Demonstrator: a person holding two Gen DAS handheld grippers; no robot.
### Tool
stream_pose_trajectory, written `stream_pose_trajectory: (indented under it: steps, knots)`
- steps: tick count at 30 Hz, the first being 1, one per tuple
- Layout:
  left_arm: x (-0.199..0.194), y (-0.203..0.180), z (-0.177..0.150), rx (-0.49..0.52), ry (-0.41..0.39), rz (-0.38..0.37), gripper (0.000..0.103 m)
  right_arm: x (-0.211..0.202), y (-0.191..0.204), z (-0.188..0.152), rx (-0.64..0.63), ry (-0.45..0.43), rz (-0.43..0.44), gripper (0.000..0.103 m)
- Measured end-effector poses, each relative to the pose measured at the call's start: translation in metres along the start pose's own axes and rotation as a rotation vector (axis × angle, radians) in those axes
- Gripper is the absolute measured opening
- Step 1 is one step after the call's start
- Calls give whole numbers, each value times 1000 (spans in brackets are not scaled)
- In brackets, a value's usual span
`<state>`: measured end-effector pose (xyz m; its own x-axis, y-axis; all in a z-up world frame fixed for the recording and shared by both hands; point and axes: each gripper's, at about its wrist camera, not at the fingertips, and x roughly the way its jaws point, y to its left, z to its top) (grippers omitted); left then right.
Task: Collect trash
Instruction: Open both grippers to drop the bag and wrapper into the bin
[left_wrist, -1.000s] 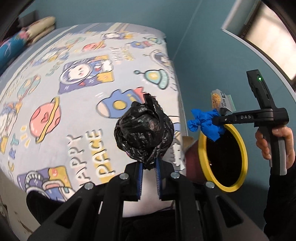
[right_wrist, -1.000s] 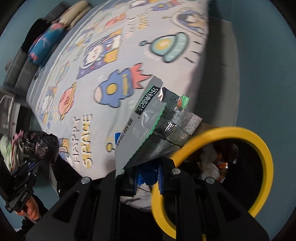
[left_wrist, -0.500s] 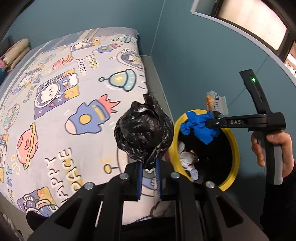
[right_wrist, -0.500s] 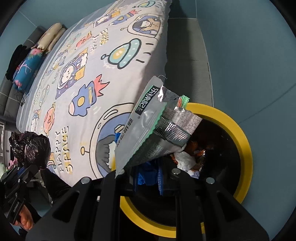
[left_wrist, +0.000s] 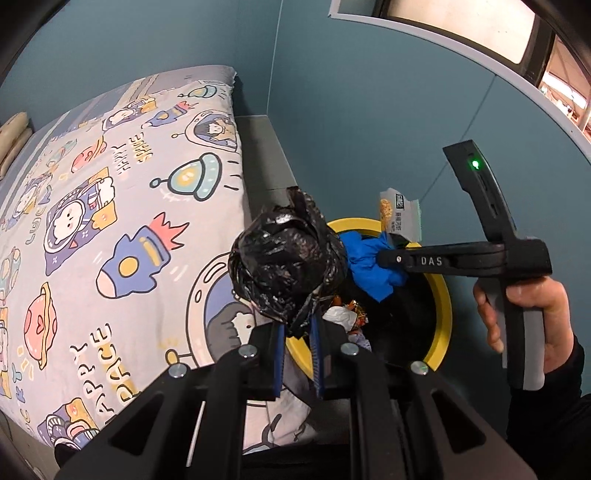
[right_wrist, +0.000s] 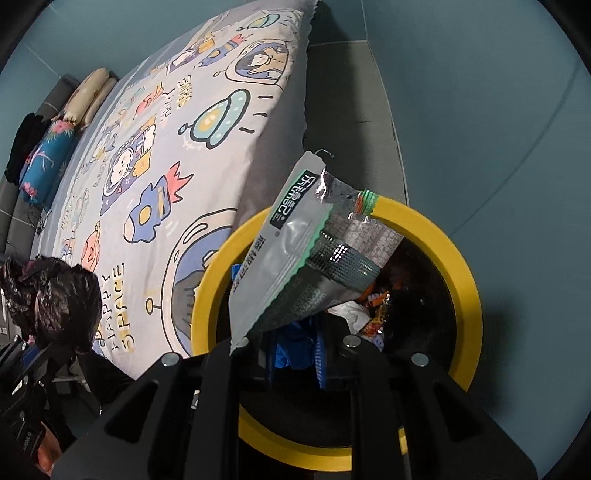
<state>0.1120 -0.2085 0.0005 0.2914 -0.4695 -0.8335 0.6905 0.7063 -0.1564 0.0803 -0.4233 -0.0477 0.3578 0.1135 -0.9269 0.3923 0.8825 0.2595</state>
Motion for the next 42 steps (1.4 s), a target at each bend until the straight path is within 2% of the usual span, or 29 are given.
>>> stream_pose_trajectory:
  steps: [11, 24, 35, 41, 42]
  knots:
    - [26, -20, 7, 25, 48, -14, 11, 16, -13, -13, -4, 57, 19, 16]
    - [78, -17, 18, -11, 119, -43, 11, 33, -20, -11, -2, 113, 15, 17]
    - [115, -19, 17, -32, 234, -120, 11, 47, -25, -13, -6, 170, 13, 17]
    - [117, -15, 17, -47, 236, -144, 12, 49, -25, -13, -3, 179, 4, 25]
    - [117, -15, 17, -48, 234, -146, 16, 49, -26, -14, -5, 179, 0, 26]
